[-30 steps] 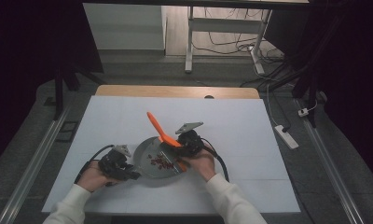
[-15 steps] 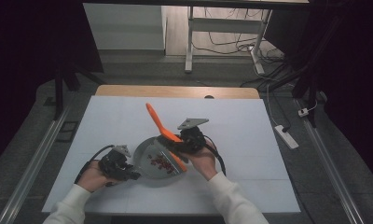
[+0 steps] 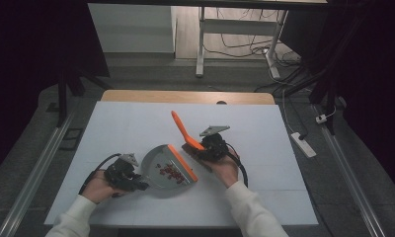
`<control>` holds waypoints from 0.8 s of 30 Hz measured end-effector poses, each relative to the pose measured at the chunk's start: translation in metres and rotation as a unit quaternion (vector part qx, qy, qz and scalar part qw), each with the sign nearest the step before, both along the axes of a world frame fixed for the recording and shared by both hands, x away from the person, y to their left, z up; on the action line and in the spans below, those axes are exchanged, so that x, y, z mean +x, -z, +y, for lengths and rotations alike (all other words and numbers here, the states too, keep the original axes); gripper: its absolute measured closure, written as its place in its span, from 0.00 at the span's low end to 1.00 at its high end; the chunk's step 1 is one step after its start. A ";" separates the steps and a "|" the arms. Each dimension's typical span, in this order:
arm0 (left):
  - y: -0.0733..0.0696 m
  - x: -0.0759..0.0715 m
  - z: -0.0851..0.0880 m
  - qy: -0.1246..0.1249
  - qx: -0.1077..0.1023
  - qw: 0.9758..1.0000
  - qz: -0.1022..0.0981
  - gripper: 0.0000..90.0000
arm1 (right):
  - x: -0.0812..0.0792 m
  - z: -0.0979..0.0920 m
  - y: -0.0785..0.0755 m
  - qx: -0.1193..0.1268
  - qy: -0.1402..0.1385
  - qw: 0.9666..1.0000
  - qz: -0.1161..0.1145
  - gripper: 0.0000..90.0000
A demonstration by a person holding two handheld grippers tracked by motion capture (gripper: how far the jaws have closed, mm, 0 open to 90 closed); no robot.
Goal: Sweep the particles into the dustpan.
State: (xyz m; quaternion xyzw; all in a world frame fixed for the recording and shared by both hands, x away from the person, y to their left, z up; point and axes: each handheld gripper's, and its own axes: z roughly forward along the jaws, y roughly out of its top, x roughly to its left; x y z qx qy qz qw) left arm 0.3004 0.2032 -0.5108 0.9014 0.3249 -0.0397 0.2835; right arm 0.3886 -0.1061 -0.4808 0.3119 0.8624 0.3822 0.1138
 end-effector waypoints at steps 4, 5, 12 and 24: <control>0.000 0.000 0.000 0.000 0.000 1.000 0.000 0.69 | -0.001 0.001 0.007 -0.013 -0.001 1.000 0.009 0.77; 0.000 0.000 0.000 0.000 0.000 1.000 -0.001 0.69 | -0.002 0.001 0.008 -0.016 -0.002 1.000 0.010 0.77; 0.000 0.000 0.000 -0.001 0.001 1.000 -0.001 0.69 | -0.012 0.013 0.013 0.006 -0.018 1.000 0.014 0.77; 0.000 0.000 0.000 0.000 0.001 1.000 -0.002 0.69 | -0.024 0.024 0.002 0.067 -0.047 0.996 0.019 0.77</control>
